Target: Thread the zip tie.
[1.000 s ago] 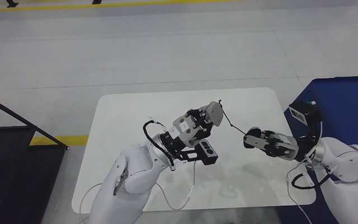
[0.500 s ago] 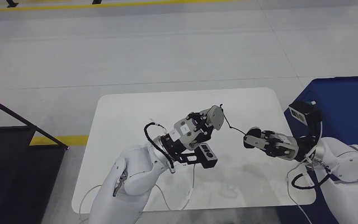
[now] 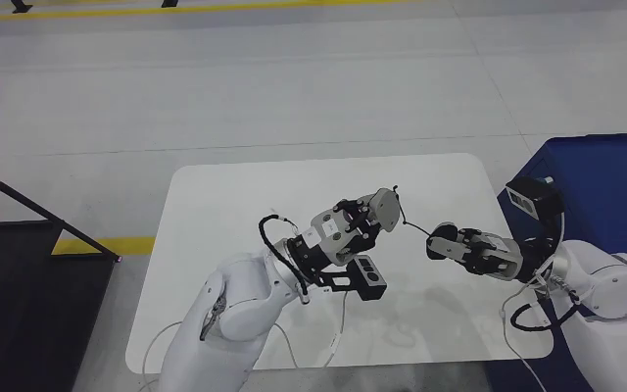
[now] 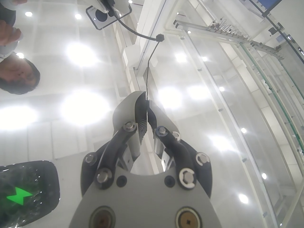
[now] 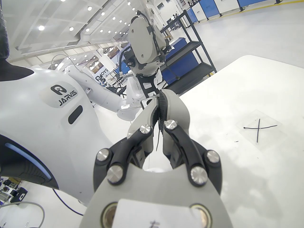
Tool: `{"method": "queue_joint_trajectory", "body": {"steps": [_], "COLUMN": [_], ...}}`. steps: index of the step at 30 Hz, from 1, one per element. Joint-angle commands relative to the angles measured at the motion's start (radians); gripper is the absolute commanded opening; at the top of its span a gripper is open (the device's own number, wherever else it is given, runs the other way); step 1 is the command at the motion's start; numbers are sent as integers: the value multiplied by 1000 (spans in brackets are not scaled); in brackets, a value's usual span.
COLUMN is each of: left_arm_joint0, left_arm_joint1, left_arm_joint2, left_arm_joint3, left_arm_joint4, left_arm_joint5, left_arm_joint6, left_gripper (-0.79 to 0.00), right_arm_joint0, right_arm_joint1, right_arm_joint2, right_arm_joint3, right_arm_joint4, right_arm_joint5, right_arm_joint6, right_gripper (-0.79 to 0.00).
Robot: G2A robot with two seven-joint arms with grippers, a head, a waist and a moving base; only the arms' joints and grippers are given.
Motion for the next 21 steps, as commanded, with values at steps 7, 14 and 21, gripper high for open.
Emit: {"method": "queue_joint_trajectory", "body": {"steps": [7,14,21], "left_arm_joint0": [-4,-7,-8], "left_arm_joint1": [-2,-4,-6], "left_arm_joint2": [1,-2,-14], "left_arm_joint3": [19,26,33], "left_arm_joint4": [-51,-92,-150], "left_arm_joint5": [-57,-119,-166], "left_arm_joint6": [35,61,87], "left_gripper": [-785,-785,-785], "right_arm_joint0": [0,-8,4], "right_arm_joint1": [0,-4,-3], "right_arm_joint2": [0,5,-5], "right_arm_joint3": [0,-22,-10], "right_arm_joint4": [0,-90,-143], "right_arm_joint5": [0,-31,-58], "right_arm_joint6": [0,-75,-84], "right_gripper": [-785,-785,-785]}}
